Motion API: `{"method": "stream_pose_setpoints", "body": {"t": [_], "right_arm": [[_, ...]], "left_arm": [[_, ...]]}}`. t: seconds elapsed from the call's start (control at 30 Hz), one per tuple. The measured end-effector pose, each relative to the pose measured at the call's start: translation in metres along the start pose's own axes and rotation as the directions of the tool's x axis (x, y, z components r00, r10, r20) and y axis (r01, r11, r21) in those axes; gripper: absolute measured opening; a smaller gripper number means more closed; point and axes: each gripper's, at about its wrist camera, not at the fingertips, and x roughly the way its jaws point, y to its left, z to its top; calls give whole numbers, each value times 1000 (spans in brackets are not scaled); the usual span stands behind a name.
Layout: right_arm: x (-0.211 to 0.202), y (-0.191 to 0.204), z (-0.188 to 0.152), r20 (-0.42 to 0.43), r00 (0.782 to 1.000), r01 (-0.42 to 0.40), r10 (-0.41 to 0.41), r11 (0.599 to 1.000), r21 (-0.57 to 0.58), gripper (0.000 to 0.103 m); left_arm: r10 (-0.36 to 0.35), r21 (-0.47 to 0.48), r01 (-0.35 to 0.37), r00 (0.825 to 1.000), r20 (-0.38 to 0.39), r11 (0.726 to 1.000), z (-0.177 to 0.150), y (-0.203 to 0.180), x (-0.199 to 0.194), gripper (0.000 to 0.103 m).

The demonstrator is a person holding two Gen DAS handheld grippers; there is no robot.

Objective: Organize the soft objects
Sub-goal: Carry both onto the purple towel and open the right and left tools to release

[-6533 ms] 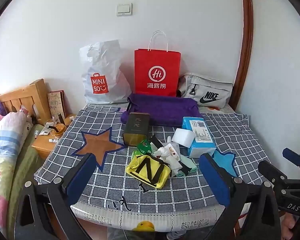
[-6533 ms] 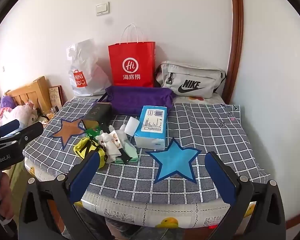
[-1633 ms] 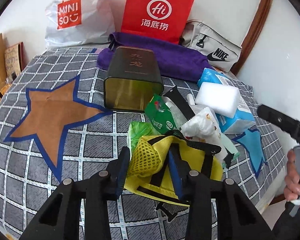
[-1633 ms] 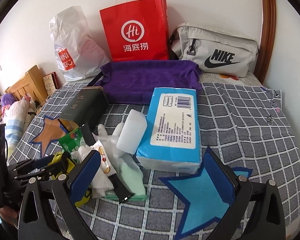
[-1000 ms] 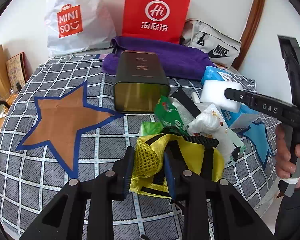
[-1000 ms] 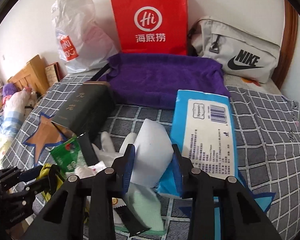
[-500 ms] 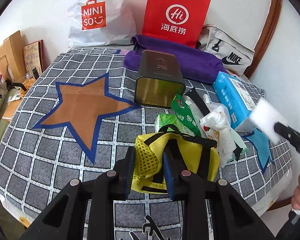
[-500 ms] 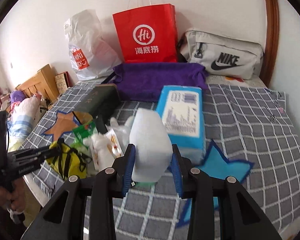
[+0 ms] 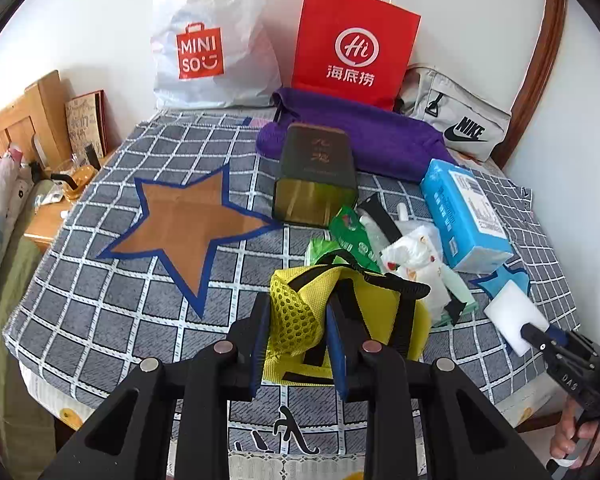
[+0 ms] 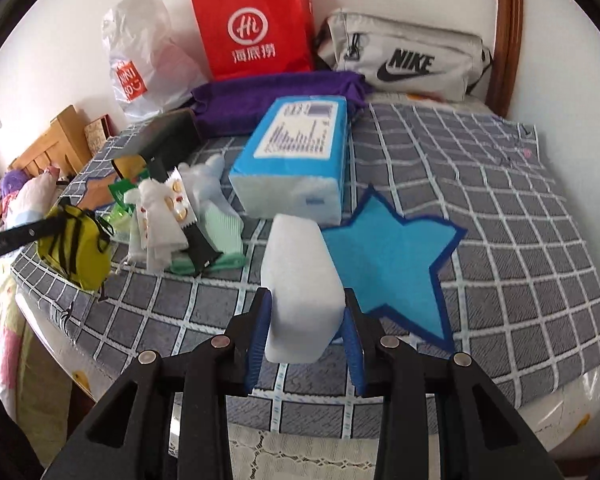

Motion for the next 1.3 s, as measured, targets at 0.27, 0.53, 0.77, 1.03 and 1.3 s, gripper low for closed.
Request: {"method": "stream_pose_setpoints", "body": {"t": [0.27,0.53,0.77,1.03,1.3], "right_arm": [[-23,1,10,25,1000,-16,16,1000,9,34],[-43,4,42,68,997,-47,46,999,14,34],[-52,7,74,114,993,-43,44,999,-13,34],[-49,9,114,135,990,-31,36,999,-39,34],[-31,-5,152,143,989,-21,24,1000,-23,34]], "left_arm": [[11,1,-11,999,34,1000,24,-6,-25,25],[3,-4,-3,999,54,1000,49,-13,-32,25],[4,-12,-4,998,56,1000,77,-14,-27,25],[1,-26,0,998,59,1000,114,-16,-13,25],[4,-29,-3,999,42,1000,145,-21,10,25]]}}
